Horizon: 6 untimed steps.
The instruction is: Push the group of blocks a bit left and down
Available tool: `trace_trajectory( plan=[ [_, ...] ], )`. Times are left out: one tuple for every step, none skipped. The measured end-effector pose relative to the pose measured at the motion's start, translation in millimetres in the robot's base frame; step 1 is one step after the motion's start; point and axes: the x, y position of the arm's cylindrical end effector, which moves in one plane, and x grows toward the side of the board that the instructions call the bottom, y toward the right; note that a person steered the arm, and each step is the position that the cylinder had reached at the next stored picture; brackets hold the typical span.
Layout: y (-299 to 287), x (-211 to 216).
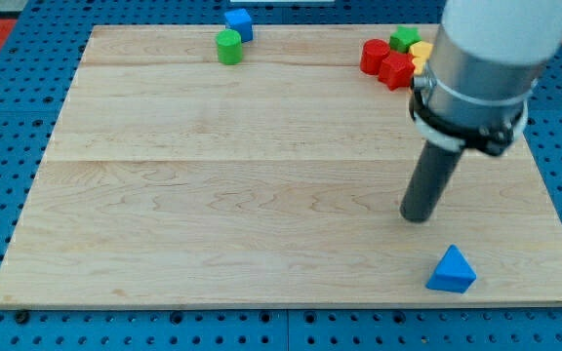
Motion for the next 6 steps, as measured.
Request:
trace_trajectory(
  plan=[
    [45, -79],
    [91, -169],
    [121, -230],
    [95, -266],
    [38, -247],
    [-1, -195]
  ],
)
